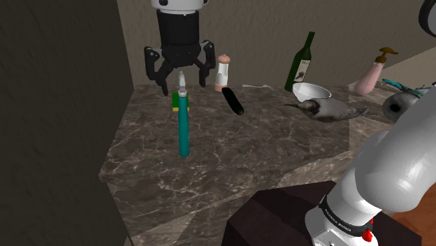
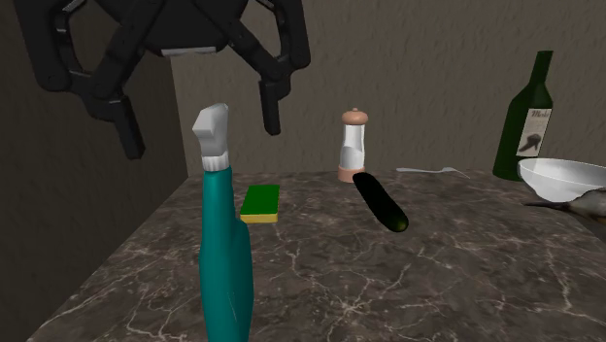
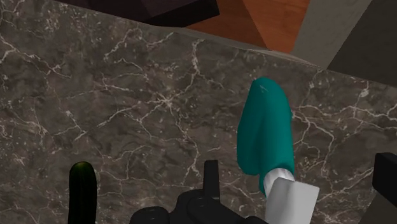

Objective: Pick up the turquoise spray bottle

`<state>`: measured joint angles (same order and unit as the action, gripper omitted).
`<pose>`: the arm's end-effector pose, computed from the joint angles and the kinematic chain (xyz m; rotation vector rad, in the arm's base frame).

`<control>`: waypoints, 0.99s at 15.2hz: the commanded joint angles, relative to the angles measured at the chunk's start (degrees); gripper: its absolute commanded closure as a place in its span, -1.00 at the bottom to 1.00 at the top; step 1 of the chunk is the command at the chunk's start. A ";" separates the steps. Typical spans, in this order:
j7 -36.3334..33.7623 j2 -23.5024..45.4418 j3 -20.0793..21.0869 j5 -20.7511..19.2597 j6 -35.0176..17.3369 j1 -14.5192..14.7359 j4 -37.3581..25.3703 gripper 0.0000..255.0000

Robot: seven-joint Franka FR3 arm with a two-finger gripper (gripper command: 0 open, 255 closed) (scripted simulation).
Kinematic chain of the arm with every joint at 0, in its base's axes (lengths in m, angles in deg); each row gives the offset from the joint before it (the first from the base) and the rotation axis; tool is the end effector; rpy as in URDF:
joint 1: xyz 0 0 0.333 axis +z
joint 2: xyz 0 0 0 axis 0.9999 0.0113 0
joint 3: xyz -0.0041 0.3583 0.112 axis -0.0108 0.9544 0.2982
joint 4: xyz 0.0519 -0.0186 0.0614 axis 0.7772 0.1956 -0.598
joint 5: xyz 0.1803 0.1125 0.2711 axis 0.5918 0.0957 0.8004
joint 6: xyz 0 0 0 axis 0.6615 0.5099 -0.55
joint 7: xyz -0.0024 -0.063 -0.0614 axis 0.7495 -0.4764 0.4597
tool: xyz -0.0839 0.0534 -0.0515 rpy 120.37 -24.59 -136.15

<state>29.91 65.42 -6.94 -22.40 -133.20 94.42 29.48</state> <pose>0.3648 0.2922 0.6573 3.0201 -0.3414 0.0977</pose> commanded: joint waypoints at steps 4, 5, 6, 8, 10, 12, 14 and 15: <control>-0.04 -0.20 -0.06 0.10 -2.22 -0.01 2.37 1.00; -0.04 -0.24 -0.05 0.12 -2.21 0.00 2.39 1.00; -0.04 -0.23 -0.05 0.11 -2.21 0.00 2.39 1.00; -0.04 -0.23 -0.05 0.12 -2.21 0.00 2.39 1.00; -0.04 -0.23 -0.05 0.11 -2.21 0.00 2.39 1.00; -0.04 -0.23 -0.05 0.11 -2.21 0.00 2.38 1.00; 0.01 -0.19 -0.06 0.09 -1.47 -0.01 1.61 1.00; 0.03 -0.05 -0.04 0.03 -0.68 -0.02 0.70 1.00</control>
<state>29.86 65.29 -6.96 -22.33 -134.51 94.42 30.87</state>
